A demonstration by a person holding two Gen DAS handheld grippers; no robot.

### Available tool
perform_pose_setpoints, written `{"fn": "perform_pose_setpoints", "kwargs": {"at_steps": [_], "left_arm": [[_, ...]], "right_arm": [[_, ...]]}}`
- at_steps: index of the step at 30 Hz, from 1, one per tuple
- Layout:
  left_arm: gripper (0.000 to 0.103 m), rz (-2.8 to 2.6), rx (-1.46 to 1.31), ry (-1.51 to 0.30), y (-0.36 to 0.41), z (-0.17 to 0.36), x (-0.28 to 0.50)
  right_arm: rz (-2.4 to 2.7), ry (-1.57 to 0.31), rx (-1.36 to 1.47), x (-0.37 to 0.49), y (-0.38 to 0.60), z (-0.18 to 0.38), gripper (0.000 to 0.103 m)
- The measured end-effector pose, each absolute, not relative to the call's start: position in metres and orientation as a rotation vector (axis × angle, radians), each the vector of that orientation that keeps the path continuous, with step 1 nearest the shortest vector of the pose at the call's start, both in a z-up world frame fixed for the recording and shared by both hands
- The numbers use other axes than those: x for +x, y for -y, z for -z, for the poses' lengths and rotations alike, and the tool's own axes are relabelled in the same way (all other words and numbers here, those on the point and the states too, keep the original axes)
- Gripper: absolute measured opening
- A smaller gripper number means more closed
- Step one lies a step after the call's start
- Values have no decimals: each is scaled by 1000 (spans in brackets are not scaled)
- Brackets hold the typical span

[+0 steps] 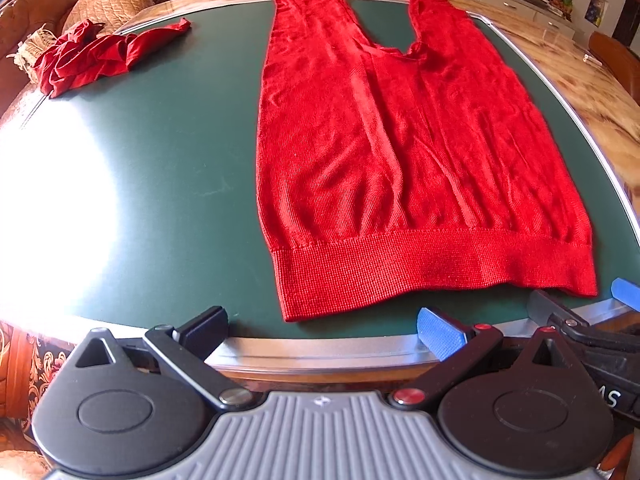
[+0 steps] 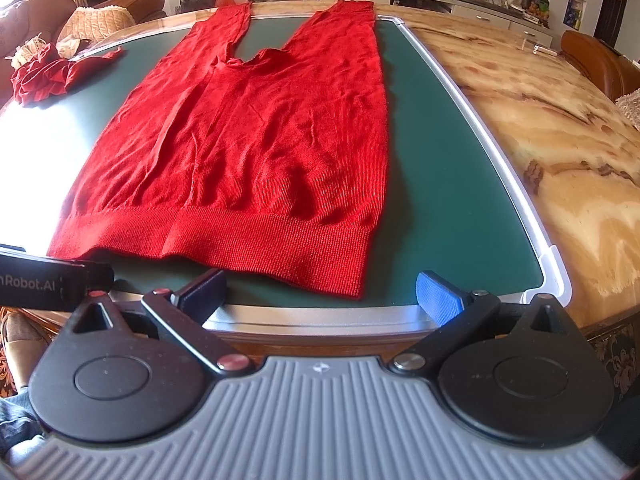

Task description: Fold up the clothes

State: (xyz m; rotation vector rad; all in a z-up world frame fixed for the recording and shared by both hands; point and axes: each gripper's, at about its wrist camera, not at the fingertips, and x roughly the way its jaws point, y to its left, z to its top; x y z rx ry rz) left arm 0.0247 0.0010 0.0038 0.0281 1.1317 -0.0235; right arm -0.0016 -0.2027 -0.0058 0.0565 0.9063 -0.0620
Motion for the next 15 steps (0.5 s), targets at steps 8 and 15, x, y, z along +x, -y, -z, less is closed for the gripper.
{"fn": "perform_pose_setpoints", "kwargs": {"at_steps": [8,15], "left_arm": [[103,52,7,-1147,-1,-10,26],[103,84,5,-1065,-10,-36,27]], "right_arm": [[49,-916,51,0,204,6,103],[17,-995,38,15,208,1,103]]}}
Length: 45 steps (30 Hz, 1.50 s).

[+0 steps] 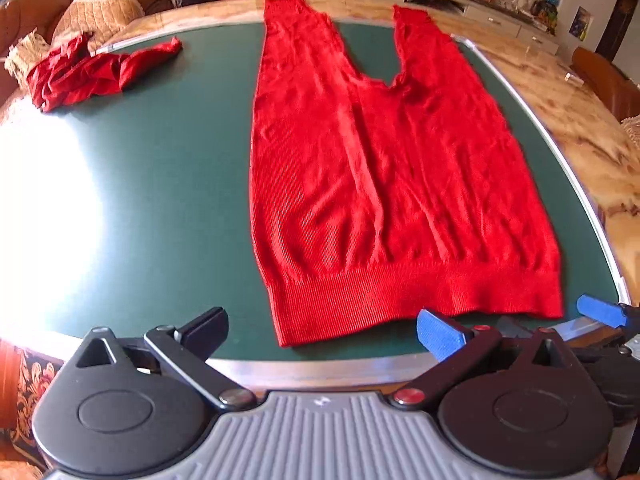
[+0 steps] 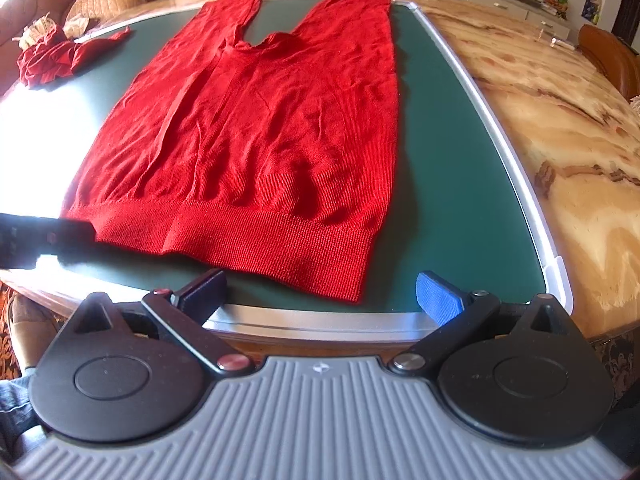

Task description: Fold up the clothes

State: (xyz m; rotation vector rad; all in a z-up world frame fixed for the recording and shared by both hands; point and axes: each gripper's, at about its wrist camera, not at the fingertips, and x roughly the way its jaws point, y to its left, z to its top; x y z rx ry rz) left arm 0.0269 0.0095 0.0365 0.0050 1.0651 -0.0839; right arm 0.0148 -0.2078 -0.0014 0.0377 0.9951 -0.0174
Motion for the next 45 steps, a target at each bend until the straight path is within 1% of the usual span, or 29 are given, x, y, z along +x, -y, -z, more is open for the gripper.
{"fn": "perform_pose_setpoints", "kwargs": {"at_steps": [9,15,19,23,30,34,36,37,38,39,42,43,44,45], "left_arm": [[103,84,-32,-1068,-29,-38,41],[103,110,-85,-1075,-46,-36,44],[102,122,-135,-1080,-60,-32,44],[98,126,-173,-1102,-67,-25,47],[96,125,-183,-1108,-68,-15,51],[96,131,-208,-1108,-73,-11,53],[96,126,-215,-1103,-76,-10,53],[96,122,-218,-1098,-78,-10,53],[96,120,-217,-1095,-79,-10,53],[96,119,-216,-1092,-79,-9,54],[96,119,-193,-1088,-76,-8,55],[96,119,-183,-1086,-74,-8,55],[95,120,-181,-1083,-73,-8,55],[92,121,-180,-1079,-72,-8,56]], "right_arm": [[-12,-1017,29,26,209,-4,103],[-42,-948,18,34,207,-36,103],[-140,-930,48,58,200,-55,103],[-277,-961,9,97,168,-60,103],[-448,-1036,-100,165,79,-56,103],[-458,-1095,-124,199,42,-42,102],[-461,-1127,-147,210,27,-33,94],[-463,-1140,-156,213,23,-30,85],[-461,-1156,-164,216,20,-25,79],[-455,-1169,-175,218,16,-21,77],[-451,-1161,-232,217,8,-18,75],[-453,-1161,-247,216,6,-18,72],[-445,-1157,-273,214,4,-17,65],[-451,-1152,-291,212,3,-18,62]]}}
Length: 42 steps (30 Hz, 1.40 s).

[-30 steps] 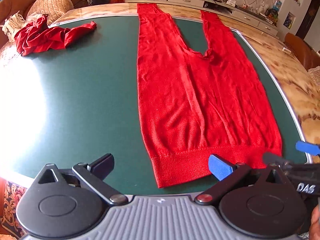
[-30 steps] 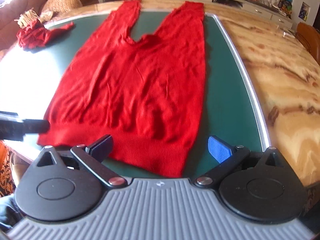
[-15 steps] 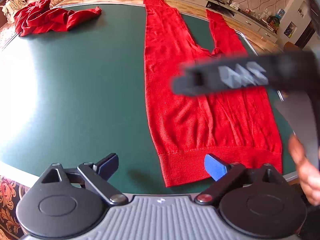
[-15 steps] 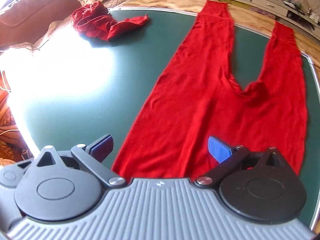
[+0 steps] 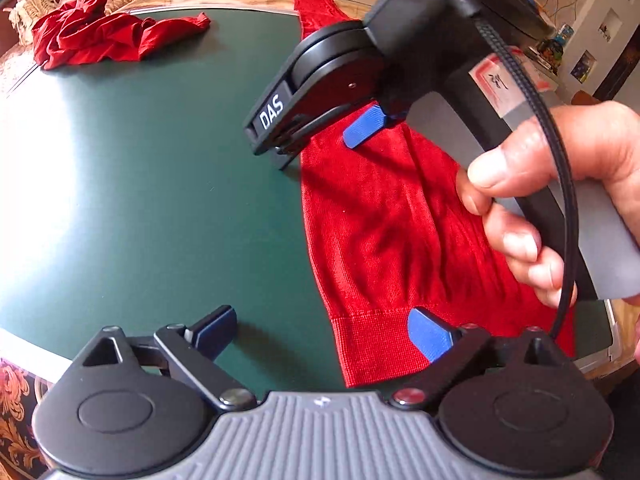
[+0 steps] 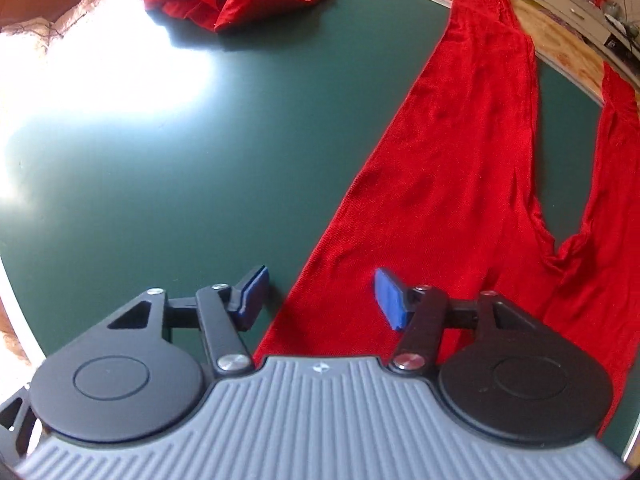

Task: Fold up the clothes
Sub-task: 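Grasp the side of the red sweater with the right tool, then lift the sweater side and fold it lengthwise over itself, then open the right tool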

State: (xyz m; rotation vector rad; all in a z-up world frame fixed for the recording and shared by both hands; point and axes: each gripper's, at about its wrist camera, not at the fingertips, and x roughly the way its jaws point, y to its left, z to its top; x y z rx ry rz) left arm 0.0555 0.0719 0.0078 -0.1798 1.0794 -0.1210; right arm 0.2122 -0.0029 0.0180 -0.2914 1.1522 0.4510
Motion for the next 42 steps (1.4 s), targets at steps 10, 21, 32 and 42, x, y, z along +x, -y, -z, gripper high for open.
{"fn": "perform_pose_setpoints", "kwargs": {"at_steps": [10,21,32,42], "left_arm": [[32,179,-215,-1073,-67,-9,59],[75,218,-198,-1053,-58,-9,73],[7,298,-191,-1009,-34,-29,69],[6,580,-52,-953,50,-62,53]], "right_arm": [[-435,-1150,-318,213,12,-20,7],[-424,-1112,-77,227,83,-57,5],[-399,-1085,166,230,172,-70,5],[-283,-1016,379,196,278,-72,5]]}}
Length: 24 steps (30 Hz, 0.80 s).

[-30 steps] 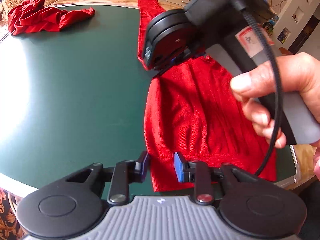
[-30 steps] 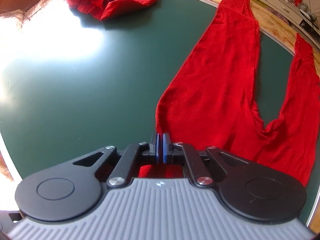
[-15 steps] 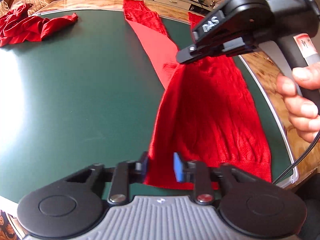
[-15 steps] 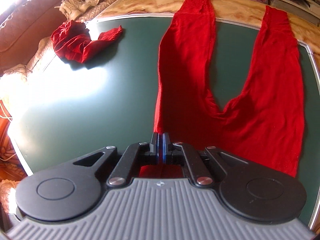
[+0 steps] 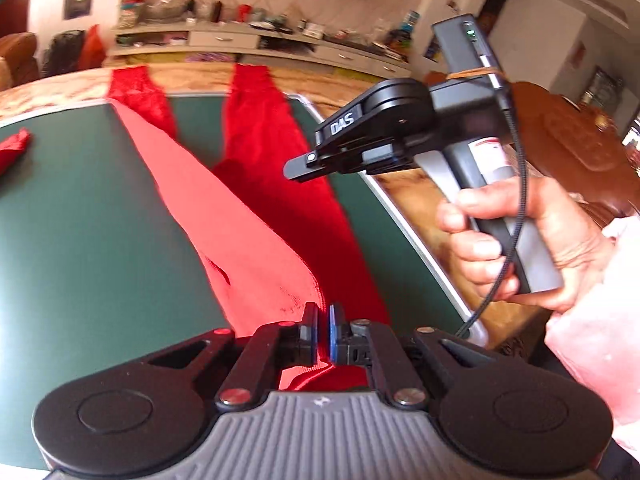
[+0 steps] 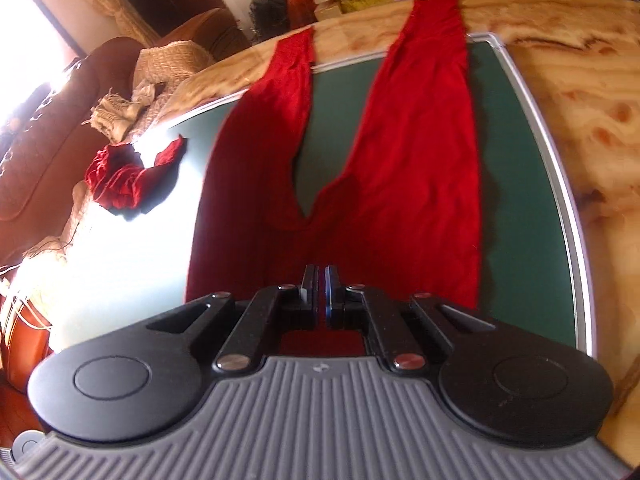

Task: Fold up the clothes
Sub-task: 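Lift the sweater side and fold it lengthwise over itself, then open the right tool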

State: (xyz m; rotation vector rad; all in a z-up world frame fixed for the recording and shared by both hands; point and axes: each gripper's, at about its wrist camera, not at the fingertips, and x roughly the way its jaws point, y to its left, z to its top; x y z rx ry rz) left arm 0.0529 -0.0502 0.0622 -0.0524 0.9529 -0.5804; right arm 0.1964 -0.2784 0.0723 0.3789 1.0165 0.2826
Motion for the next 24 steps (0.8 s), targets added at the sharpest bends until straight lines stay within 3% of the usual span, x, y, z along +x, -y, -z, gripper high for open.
{"fn": "perform_pose_setpoints", "kwargs": {"at_steps": [3,4,5,7,19,24], "left_arm": [[6,608,-29,-997,72,-43,55],[6,605,-25,-1012,77,-36,55],[6,602,-27,-1024,79,-29,56],[6,594,-38,-1036,77,-22,58],[6,576,-60,-1027,72,-17,52],[6,592,-55,-1022,70,-14,50]], "right_arm": [[-323,-1041,476,188,300,-54,7],[-347,-1045,514,186,304,-49,14],[-367,-1050,545,184,307,-45,38],[-393,-1032,568,183,306,-41,63],[-413,-960,-145,234,136,-69,65],[-325,-947,-379,265,78,-55,65]]}}
